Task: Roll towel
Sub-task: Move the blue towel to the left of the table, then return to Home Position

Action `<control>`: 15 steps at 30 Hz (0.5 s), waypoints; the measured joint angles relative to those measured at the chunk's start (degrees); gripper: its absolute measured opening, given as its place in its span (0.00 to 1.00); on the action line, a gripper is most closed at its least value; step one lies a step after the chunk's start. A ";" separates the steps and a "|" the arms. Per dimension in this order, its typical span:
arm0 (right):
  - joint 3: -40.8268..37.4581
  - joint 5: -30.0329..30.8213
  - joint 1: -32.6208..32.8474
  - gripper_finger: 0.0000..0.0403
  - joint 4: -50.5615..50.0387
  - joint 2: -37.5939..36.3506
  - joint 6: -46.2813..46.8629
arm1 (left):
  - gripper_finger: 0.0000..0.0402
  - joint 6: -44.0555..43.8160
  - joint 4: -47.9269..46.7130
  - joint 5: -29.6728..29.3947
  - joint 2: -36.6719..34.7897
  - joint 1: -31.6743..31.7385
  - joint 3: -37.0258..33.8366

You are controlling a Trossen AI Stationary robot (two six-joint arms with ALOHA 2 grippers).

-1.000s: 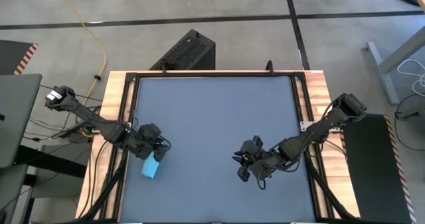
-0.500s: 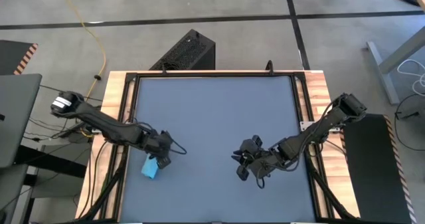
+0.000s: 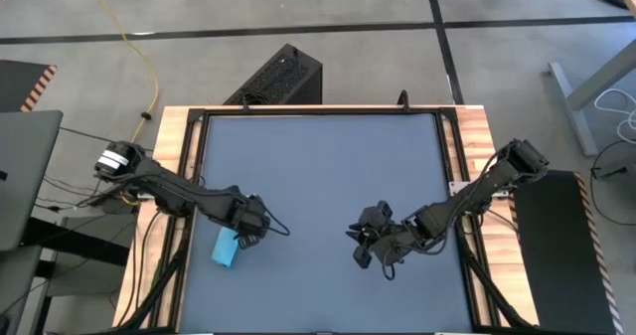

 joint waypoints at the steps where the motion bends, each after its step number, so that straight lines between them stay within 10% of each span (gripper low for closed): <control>1: 0.00 0.00 0.10 0.28 -0.04 0.00 0.00 | 0.01 0.34 -0.14 -0.02 -0.04 0.29 0.00; 15: 0.00 -2.05 -1.87 0.28 -0.78 -5.66 -6.81 | 0.00 5.90 7.75 -2.53 -11.89 4.57 -0.09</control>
